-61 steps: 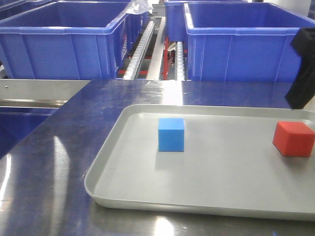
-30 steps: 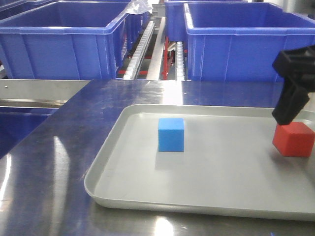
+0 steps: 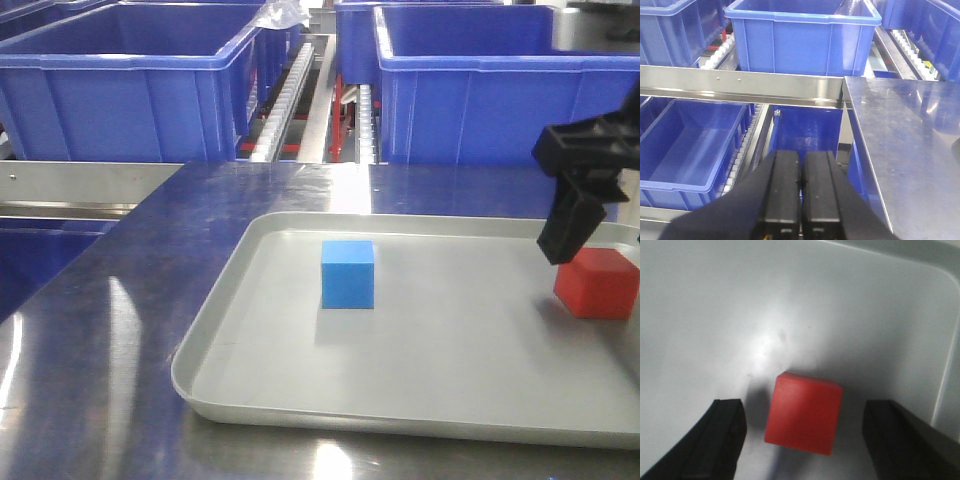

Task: Sort and place red and blue blocks on shelf
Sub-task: 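Lower the open right gripper around the red cube and close it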

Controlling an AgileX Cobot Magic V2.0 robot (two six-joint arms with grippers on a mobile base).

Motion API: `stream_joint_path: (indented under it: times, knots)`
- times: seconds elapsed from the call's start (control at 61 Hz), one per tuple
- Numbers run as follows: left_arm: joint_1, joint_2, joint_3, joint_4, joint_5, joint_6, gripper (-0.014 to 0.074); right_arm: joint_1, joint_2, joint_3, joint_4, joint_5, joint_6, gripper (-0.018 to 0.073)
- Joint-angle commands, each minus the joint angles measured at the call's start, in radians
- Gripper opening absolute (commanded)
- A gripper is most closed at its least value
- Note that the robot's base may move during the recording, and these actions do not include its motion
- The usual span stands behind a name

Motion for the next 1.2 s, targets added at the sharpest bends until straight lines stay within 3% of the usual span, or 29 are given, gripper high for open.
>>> stream_joint_path:
  times: [0.0,1.18]
  knots:
    - [-0.001,-0.019,0.042,-0.007,-0.081,-0.002,0.0135,0.002,-0.016,-0.032,-0.012,-0.048,-0.003,0.0593]
    - [-0.001,-0.019,0.042,-0.007,-0.081,-0.002,0.0135,0.002,-0.002,-0.032,-0.012,-0.062,-0.003,0.0593]
